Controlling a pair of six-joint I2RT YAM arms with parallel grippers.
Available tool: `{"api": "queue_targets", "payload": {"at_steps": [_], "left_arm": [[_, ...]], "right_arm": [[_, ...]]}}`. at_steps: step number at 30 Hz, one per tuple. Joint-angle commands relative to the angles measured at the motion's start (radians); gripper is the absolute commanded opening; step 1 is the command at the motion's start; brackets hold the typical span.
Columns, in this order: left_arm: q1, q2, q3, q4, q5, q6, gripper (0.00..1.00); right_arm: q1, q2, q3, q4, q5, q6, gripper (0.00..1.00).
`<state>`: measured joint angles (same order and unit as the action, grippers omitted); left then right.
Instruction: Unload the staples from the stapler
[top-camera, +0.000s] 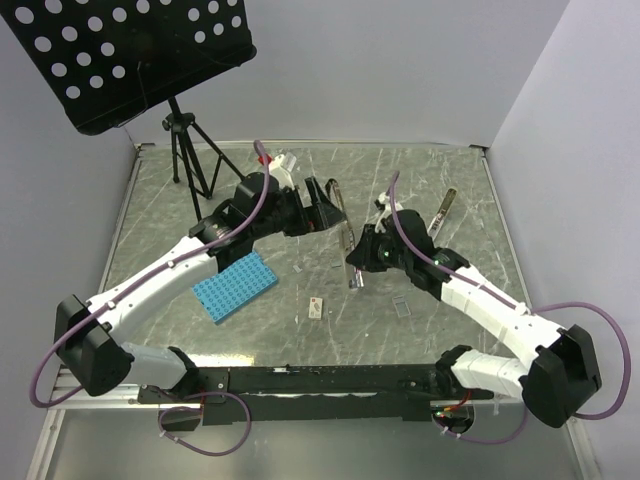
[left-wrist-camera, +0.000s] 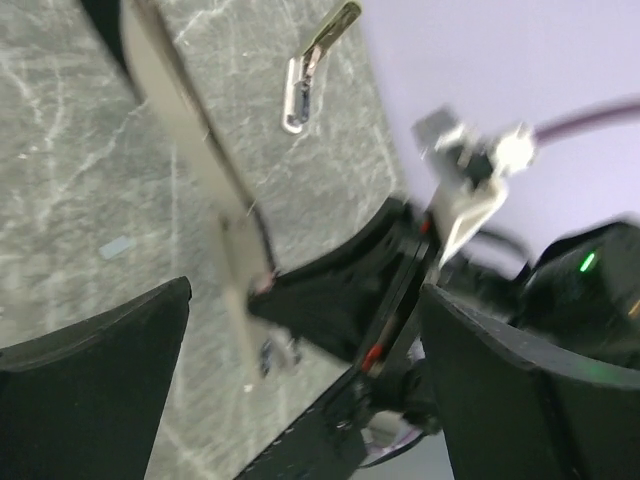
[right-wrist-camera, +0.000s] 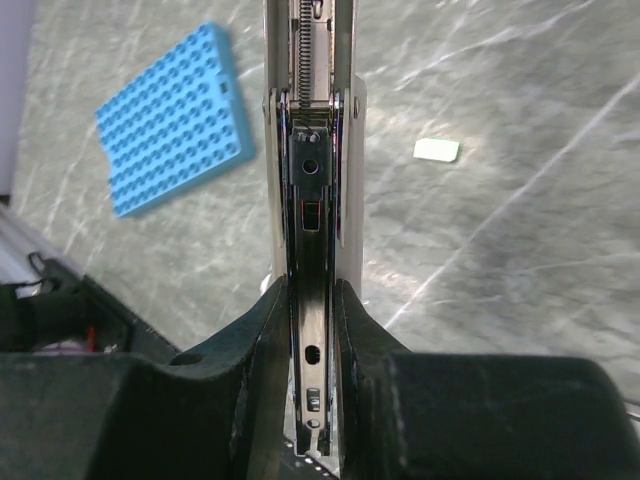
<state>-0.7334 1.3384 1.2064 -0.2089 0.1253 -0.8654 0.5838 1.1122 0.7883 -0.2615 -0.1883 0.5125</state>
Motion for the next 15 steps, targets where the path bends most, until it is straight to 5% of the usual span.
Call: {"api": "queue_targets", "payload": {"at_steps": [1,8,15], "left_arm": [[0.005,-0.070,0.022,-0.050,-0.001,0.167,0.99],[0.005,-0.169,-0.017,-0.199,-0.085,0.484,0.99],[0.003,-0.320,-0.221,-0.097,-0.183,0.652,0.97]], "right_arm": [[-0.061,0.038,0.138,-0.001,0.087,-0.066,0.00],[-0.252,0.184,0.225,-0.044,0.099,-0.135,0.00],[-0.360,0.432,0.347,-0.067,0.173,-0.175,0.00]]}}
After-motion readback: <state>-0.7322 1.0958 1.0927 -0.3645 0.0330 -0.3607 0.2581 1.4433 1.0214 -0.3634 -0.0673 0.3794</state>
